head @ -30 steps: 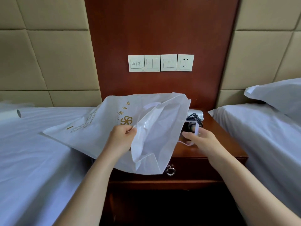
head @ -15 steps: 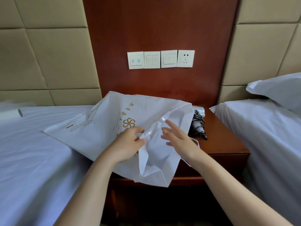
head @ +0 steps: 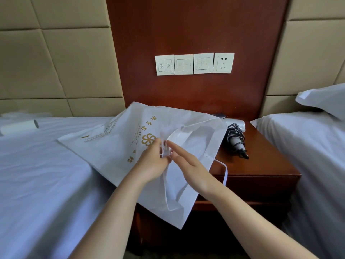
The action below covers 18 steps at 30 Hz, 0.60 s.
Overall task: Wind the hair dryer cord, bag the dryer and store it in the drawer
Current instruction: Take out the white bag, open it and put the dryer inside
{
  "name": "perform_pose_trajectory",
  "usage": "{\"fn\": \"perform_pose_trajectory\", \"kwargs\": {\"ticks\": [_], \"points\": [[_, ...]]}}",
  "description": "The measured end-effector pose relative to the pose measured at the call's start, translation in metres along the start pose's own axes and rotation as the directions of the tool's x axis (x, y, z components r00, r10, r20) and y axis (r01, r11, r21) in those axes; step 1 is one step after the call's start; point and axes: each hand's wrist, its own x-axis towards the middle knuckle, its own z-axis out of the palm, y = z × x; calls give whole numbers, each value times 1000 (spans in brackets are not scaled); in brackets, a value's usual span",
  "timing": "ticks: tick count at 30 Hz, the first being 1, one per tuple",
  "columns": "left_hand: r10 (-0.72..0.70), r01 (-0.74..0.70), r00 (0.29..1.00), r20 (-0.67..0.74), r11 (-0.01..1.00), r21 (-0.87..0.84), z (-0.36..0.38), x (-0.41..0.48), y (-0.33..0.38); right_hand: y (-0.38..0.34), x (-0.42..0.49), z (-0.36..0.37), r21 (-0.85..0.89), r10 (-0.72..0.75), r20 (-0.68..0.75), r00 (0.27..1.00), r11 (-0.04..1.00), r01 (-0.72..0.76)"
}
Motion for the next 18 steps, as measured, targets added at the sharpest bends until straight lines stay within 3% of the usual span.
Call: {"fn": "perform_pose_trajectory", "kwargs": {"ticks": [7,11,13,18], "points": [[26,-27,990,-140,1000,-10,6,6,6,-2,-1,-10,25,-65,6,998,998,65],[40,-38,994,-98,999,31,-3,6,5,-1,6,-26,34,-81,-184,980,995,88],[27,-27,995,-98,1000,-1,-8,3,7,5,10,-34,-41,-56,-230,971,998,48],[61,-63,993,-97,998,-18,-18,-11,15,34,24,-38,-376,14,-54,998,926,-34]]}}
